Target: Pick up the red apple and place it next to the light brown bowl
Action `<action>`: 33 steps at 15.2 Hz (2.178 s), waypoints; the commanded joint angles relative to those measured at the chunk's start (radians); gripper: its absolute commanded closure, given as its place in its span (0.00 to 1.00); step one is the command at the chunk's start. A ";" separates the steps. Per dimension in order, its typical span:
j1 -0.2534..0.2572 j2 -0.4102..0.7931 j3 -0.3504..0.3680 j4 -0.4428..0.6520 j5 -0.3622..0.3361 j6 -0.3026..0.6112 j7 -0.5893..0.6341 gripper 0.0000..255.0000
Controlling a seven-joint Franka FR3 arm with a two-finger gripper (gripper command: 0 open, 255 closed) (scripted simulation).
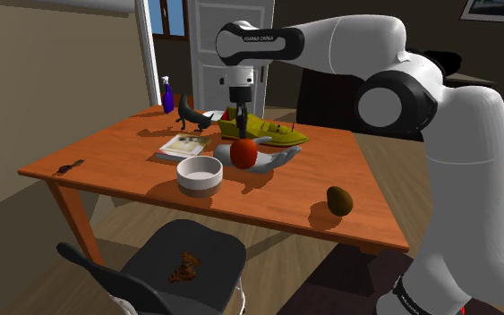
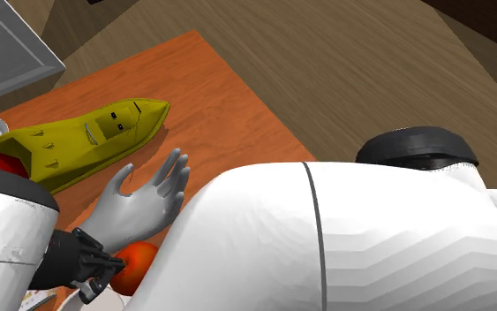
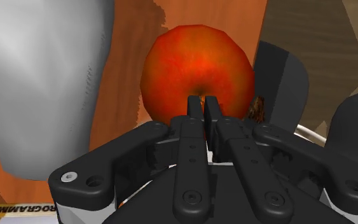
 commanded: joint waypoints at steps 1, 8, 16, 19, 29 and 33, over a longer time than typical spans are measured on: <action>0.002 -0.001 0.000 -0.029 -0.001 0.028 -0.005 1.00; 0.013 -0.004 0.001 -0.129 0.000 0.124 -0.014 1.00; 0.020 0.008 0.005 -0.217 0.006 0.222 -0.025 1.00; 0.020 0.008 0.005 -0.217 0.006 0.222 -0.025 1.00; 0.020 0.008 0.005 -0.217 0.006 0.222 -0.025 0.00; -0.007 0.039 0.003 -0.045 0.010 0.081 -0.018 0.00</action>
